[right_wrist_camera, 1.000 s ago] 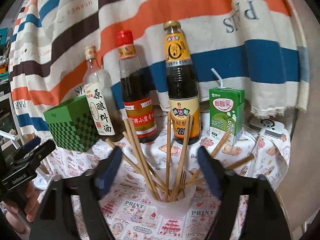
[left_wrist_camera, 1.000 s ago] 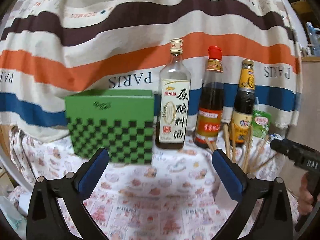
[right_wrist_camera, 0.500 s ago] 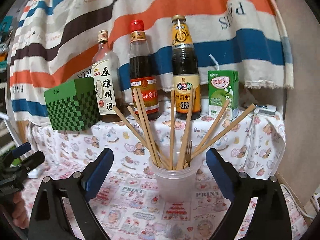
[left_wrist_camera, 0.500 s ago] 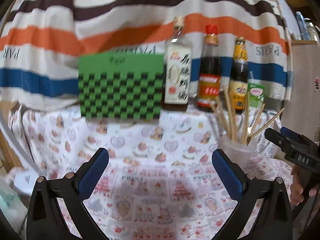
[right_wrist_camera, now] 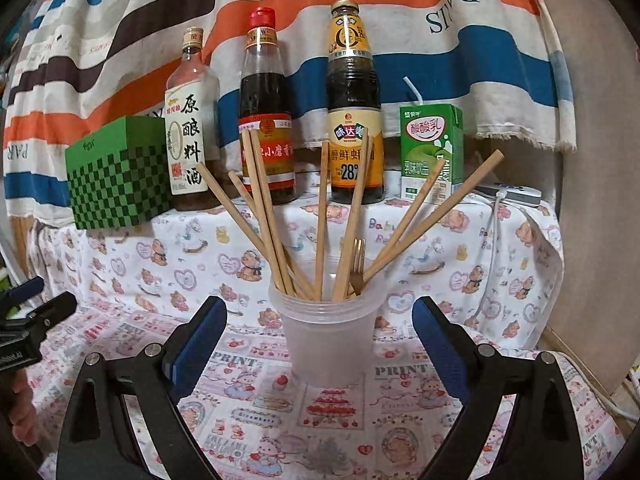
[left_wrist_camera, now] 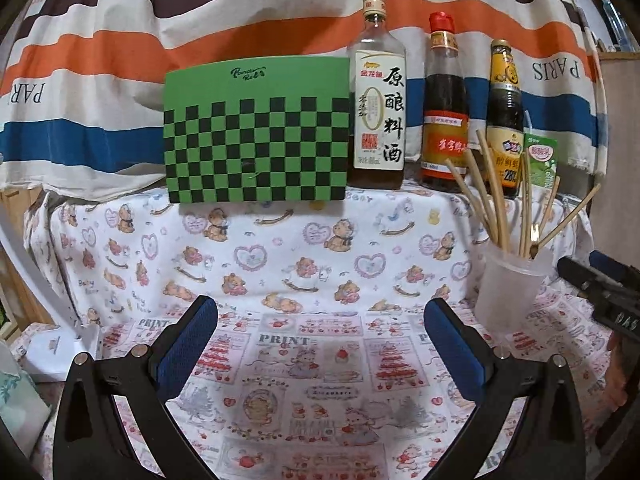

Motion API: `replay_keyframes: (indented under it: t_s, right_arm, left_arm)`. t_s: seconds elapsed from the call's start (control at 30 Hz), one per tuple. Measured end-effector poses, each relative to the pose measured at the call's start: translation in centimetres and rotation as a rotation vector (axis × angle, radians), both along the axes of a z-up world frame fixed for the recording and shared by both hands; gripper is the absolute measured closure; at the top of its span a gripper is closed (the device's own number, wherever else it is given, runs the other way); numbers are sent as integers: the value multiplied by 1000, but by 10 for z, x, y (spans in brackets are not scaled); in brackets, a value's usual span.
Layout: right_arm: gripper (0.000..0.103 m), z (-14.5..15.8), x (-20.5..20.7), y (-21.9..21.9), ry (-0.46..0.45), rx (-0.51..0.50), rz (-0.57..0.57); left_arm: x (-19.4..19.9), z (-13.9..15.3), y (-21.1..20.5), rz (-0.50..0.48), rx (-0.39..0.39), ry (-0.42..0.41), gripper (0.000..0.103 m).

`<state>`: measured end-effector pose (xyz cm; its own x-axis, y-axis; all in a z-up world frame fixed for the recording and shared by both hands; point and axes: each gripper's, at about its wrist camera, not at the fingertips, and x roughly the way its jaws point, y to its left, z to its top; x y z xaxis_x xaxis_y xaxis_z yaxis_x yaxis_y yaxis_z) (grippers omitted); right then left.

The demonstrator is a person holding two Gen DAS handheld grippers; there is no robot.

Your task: Organize utensils

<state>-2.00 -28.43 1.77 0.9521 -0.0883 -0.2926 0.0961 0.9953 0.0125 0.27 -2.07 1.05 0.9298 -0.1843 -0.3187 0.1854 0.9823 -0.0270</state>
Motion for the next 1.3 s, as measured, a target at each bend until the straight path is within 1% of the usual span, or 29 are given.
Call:
replay_keyframes:
  t_s: [0.1, 0.13, 0.17, 0.23, 0.33, 0.5, 0.63, 0.83, 0.97, 1.03, 1.3]
  right_arm:
    - [6, 1, -1, 8, -2, -49, -17]
    - [2, 1, -1, 10, 5, -60, -20]
    - [0, 1, -1, 11, 3, -59, -16]
    - [0, 1, -2, 8, 6, -32, 4]
    - [0, 1, -2, 8, 4, -33, 6]
    - [0, 1, -1, 9, 7, -35, 7]
    - [0, 1, -1, 11, 7, -35, 1]
    - [0, 1, -2, 10, 5, -39, -14]
    - [0, 1, -2, 10, 7, -40, -19]
    - [0, 1, -2, 10, 7, -41, -19]
    - [0, 1, -2, 8, 4, -35, -20]
  left_arm:
    - [-2, 1, -1, 27, 13, -14, 1]
    - [-2, 1, -2, 35, 23, -16, 1]
    - [-2, 1, -4, 35, 30, -17, 1]
    - [-3, 1, -8, 40, 54, -20, 1]
    - [-5, 2, -9, 50, 65, -31, 1]
    - [-2, 1, -1, 47, 20, -18, 1]
    - [-4, 2, -4, 20, 27, -25, 1]
    - [-6, 2, -1, 37, 20, -27, 1]
    - [-4, 1, -3, 26, 30, -14, 1]
    - [-6, 2, -3, 12, 25, -23, 1]
    - [-4, 2, -3, 18, 23, -17, 0]
